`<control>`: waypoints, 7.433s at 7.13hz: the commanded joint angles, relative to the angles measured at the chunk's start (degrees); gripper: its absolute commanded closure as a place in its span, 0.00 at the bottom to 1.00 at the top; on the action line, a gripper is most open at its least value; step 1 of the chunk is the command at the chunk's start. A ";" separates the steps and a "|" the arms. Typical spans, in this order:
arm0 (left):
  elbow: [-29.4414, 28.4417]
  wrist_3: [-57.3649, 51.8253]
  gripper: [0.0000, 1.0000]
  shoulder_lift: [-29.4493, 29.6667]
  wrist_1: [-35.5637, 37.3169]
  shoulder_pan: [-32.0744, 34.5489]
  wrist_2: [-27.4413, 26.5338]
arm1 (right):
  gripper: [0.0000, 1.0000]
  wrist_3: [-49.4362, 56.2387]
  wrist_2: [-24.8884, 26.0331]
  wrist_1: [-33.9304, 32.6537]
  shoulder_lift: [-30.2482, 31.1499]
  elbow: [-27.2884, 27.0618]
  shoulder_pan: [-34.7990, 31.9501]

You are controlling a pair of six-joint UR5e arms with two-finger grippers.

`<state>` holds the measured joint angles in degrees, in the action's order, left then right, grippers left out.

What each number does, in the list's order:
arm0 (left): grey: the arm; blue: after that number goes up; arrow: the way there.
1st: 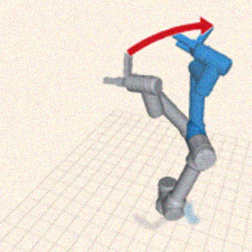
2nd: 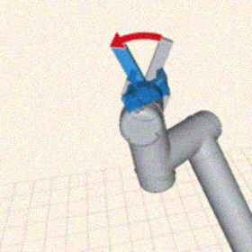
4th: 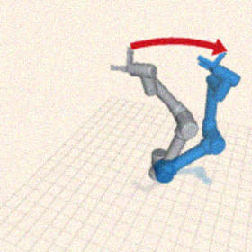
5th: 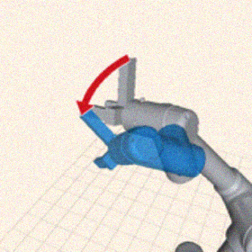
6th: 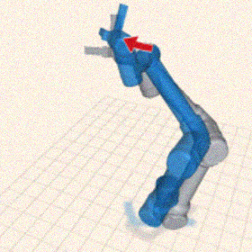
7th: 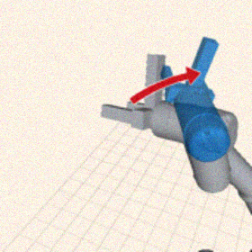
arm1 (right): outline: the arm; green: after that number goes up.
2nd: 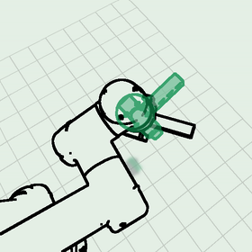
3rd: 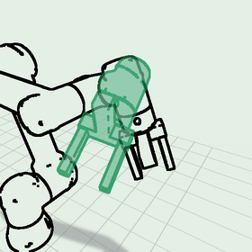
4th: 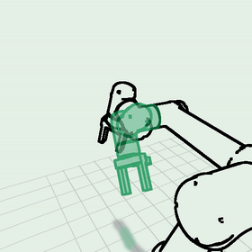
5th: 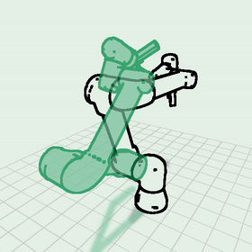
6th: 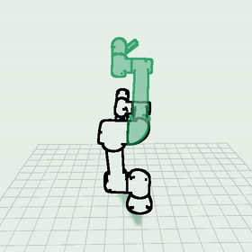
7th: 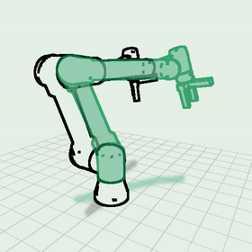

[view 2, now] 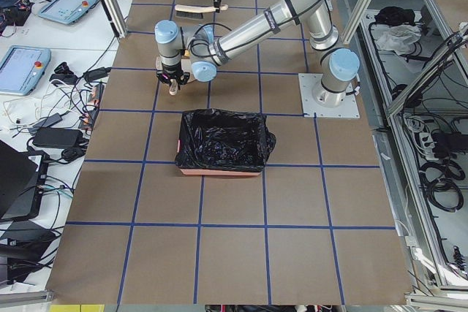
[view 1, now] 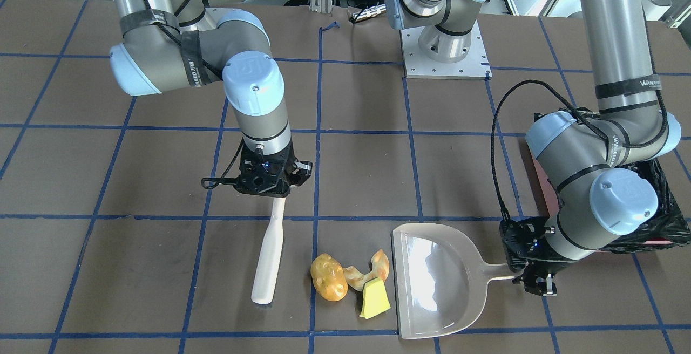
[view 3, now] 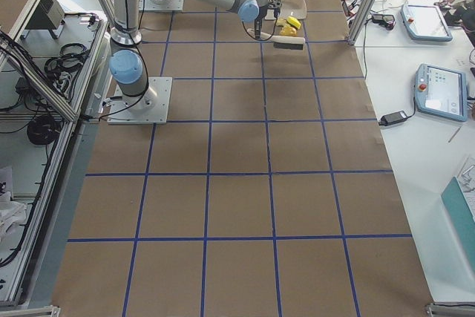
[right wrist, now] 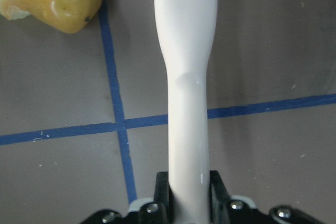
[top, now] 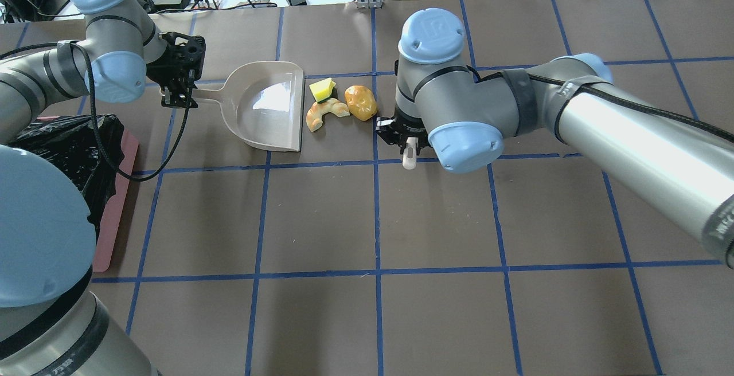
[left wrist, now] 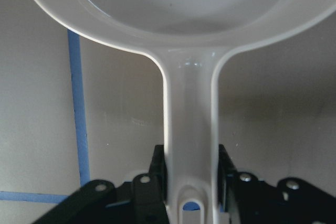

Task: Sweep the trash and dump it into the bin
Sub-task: 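Sweep the sponge, croissant and potato into the dustpan with the right-held brush, then lift the loaded dustpan with the left gripper while the right returns the brush, then carry the dustpan over the black trash bag with the left gripper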

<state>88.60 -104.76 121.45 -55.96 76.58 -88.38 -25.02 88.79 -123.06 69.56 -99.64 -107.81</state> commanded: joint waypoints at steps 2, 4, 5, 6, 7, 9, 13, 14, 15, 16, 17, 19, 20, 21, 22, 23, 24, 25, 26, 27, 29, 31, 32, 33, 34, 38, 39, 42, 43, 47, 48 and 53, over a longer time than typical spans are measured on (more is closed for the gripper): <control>0.00 -1.07 0.97 0.19 -0.03 0.15 -0.04 | 0.97 -3.36 -0.63 -0.69 -2.85 1.99 -3.45; 0.00 -0.63 0.97 0.63 -0.03 0.15 -0.12 | 0.97 -5.47 -0.72 -1.65 -3.64 2.25 -4.50; 0.00 -0.54 0.97 0.63 -0.03 0.15 -0.21 | 0.97 -6.78 -0.72 -2.35 -4.60 2.43 -5.12; 0.00 -0.54 0.97 0.63 -0.03 0.15 -0.12 | 0.98 -9.32 -0.72 -3.49 -6.18 2.78 -5.73; 0.00 -0.54 0.97 0.63 -0.03 0.15 -0.21 | 0.98 -12.04 -0.72 -4.72 -7.24 3.83 -7.57; -0.09 -0.54 0.96 0.46 -0.11 0.15 -0.30 | 0.98 -13.82 -0.72 -4.73 -9.08 6.29 -8.55; -0.79 -0.01 0.96 0.45 -0.20 0.50 -0.47 | 0.98 -16.89 -0.81 -4.56 -12.96 11.57 -11.45; -0.88 -0.01 0.96 0.45 -0.20 0.85 -0.56 | 0.98 -17.60 -0.98 -4.65 -12.96 11.75 -12.41; -0.88 -0.01 0.96 0.45 -0.20 0.86 -0.56 | 0.98 -19.17 -2.38 -4.65 -12.96 12.62 -12.77; -0.88 -0.01 0.96 0.45 -0.20 0.86 -0.56 | 0.98 -20.14 -3.09 -4.56 -13.13 13.50 -13.47; -0.88 -0.01 0.96 0.45 -0.20 0.86 -0.56 | 0.98 -19.98 -3.36 -4.47 -14.00 14.03 -14.26; -0.88 -0.01 0.96 0.54 -0.29 0.86 -0.56 | 0.98 -19.19 -3.36 -4.56 -14.80 14.30 -15.23; -0.88 -0.01 0.96 0.63 -0.29 0.94 -0.56 | 0.97 -17.88 -3.45 -3.86 -14.80 15.52 -15.93; -0.88 -0.01 0.96 0.63 -0.29 0.94 -0.65 | 0.97 -17.87 -3.45 -3.42 -14.89 16.57 -16.28; -0.97 -0.01 0.96 0.63 -0.29 1.03 -0.65 | 0.97 -17.78 -3.45 -3.42 -14.81 16.67 -16.46; -0.97 -0.01 0.96 0.63 -0.29 1.03 -0.65 | 0.97 -17.69 -4.58 -3.24 -14.80 16.84 -16.99; -0.97 -0.01 0.96 0.63 -0.29 1.03 -0.65 | 0.96 -17.08 -5.02 -3.24 -14.80 16.93 -17.86; -0.97 -0.01 0.96 0.63 -0.29 1.03 -0.65 | 0.97 -16.64 -5.12 -2.02 -14.28 17.11 -17.61; -0.97 -0.01 0.96 0.63 -0.29 1.03 -0.56 | 0.97 -15.77 -4.59 -1.23 -13.67 17.81 -17.00; -0.97 -0.01 0.96 0.63 -0.29 1.03 -0.56 | 0.97 -13.84 -3.89 2.61 -11.57 17.99 -15.60; -0.97 -0.01 0.97 0.72 -0.29 1.03 -0.48 | 0.98 -9.09 -0.74 7.29 -7.27 17.64 -7.90; -0.97 -0.18 0.97 -0.33 -1.07 0.42 0.05 | 0.98 1.68 1.89 11.51 -4.44 17.29 2.55; -0.97 -0.27 0.97 -0.77 -1.60 -0.19 0.40 | 0.98 7.65 2.44 12.22 -4.00 17.29 8.09; -1.06 -0.27 0.98 -1.38 -2.57 -0.46 0.49 | 0.98 13.80 2.53 12.92 -2.95 16.33 12.76; -1.06 -0.27 0.98 -2.17 -3.62 -0.55 0.58 | 0.98 18.82 3.49 13.02 -0.68 13.97 17.76; -2.36 -0.80 0.99 -7.96 -12.29 -4.94 3.04 | 1.00 34.91 3.24 11.88 4.35 2.90 36.16; -4.90 -1.41 0.99 -10.33 -19.55 -6.77 2.95 | 1.00 38.87 3.58 9.35 4.96 -0.09 36.18; -6.24 -13.50 1.00 -15.35 -27.78 -15.19 2.60 | 1.00 48.64 3.67 5.13 6.64 -5.12 36.62; -6.16 -18.94 1.00 -16.06 -27.89 -18.88 2.43 | 0.99 49.27 3.15 3.46 6.12 -5.65 37.75; -5.72 -34.53 1.00 -15.20 -27.89 -33.92 2.25 | 1.00 46.30 3.15 2.74 6.11 -7.67 38.12; -6.15 -37.25 1.00 -15.02 -27.45 -36.56 1.99 | 1.00 46.12 2.88 3.43 6.11 -7.76 38.99; -7.91 -37.89 1.00 -16.86 -27.18 -38.78 -3.10 | 1.00 48.48 1.12 2.38 5.68 -9.17 41.46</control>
<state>81.19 -142.61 104.92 -83.14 37.85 -90.66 22.64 89.75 -120.54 75.42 -108.60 -66.40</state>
